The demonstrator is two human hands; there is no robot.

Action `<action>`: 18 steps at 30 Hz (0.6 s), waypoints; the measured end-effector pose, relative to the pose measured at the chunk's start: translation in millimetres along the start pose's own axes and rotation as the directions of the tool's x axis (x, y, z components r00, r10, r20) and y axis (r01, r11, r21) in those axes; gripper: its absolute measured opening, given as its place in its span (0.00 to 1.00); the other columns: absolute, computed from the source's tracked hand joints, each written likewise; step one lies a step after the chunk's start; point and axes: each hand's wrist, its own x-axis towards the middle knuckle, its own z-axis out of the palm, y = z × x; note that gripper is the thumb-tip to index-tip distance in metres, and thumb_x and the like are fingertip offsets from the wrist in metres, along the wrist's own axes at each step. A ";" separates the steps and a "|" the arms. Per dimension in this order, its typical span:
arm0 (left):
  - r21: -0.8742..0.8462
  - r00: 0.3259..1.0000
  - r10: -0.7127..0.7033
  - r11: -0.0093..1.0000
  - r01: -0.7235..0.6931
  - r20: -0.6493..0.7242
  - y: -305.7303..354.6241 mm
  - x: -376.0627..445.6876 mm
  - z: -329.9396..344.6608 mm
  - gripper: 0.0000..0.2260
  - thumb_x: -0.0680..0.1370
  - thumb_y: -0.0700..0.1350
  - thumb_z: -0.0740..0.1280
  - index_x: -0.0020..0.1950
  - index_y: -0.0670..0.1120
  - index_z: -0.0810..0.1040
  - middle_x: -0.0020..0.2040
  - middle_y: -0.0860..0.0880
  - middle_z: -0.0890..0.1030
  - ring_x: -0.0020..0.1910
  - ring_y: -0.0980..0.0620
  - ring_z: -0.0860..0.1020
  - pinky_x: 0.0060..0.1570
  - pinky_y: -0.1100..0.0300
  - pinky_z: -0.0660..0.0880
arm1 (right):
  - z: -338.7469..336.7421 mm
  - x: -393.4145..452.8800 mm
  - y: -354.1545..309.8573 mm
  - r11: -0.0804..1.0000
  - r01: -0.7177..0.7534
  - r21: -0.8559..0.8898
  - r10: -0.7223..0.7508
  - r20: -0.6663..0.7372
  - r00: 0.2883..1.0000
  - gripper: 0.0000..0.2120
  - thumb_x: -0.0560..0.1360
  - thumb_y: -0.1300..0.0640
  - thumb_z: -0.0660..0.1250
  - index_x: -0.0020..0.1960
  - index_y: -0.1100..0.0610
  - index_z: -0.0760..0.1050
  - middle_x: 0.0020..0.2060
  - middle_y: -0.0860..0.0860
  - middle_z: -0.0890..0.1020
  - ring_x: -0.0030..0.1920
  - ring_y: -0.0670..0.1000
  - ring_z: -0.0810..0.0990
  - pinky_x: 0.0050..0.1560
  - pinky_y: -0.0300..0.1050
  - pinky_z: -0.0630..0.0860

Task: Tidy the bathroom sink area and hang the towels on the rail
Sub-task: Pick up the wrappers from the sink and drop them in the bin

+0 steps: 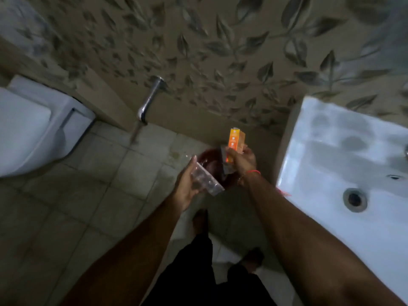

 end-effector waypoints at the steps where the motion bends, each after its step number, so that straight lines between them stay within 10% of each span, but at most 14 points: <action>1: 0.049 0.998 0.016 0.999 -0.013 -0.067 -7.4 17.0 -4.2 0.20 0.73 0.65 0.71 0.59 0.55 0.78 0.58 0.52 0.83 0.57 0.50 0.81 0.57 0.48 0.78 | 7.8 16.3 15.5 1.000 -0.023 -0.003 0.023 -0.062 0.998 0.19 0.70 0.62 0.76 0.59 0.62 0.77 0.47 0.56 0.83 0.40 0.51 0.80 0.36 0.38 0.79; 8: 0.181 0.899 0.224 0.970 -0.165 -0.377 -68.2 161.1 -16.8 0.24 0.72 0.50 0.78 0.61 0.42 0.73 0.50 0.49 0.77 0.44 0.52 0.78 0.36 0.64 0.75 | 47.2 123.1 128.1 0.994 -0.107 0.036 0.113 -0.216 0.970 0.28 0.69 0.68 0.75 0.67 0.64 0.71 0.57 0.60 0.82 0.47 0.52 0.79 0.37 0.35 0.75; 14: 0.190 0.932 0.229 0.965 -0.180 -0.281 -126.5 276.3 -29.8 0.30 0.71 0.37 0.78 0.63 0.50 0.63 0.60 0.46 0.76 0.54 0.49 0.78 0.56 0.52 0.78 | 58.4 193.7 219.4 0.976 -0.215 0.021 0.216 -0.150 0.965 0.25 0.73 0.71 0.68 0.69 0.62 0.70 0.58 0.60 0.80 0.49 0.57 0.80 0.45 0.41 0.78; 18: 0.221 0.937 0.250 0.955 -0.197 -0.245 -161.8 325.8 -40.0 0.31 0.72 0.27 0.71 0.67 0.46 0.61 0.56 0.52 0.75 0.45 0.62 0.80 0.46 0.58 0.81 | 58.5 237.1 256.1 0.932 -0.363 0.025 0.363 -0.108 0.925 0.09 0.77 0.73 0.60 0.43 0.63 0.75 0.30 0.52 0.80 0.32 0.50 0.74 0.34 0.40 0.73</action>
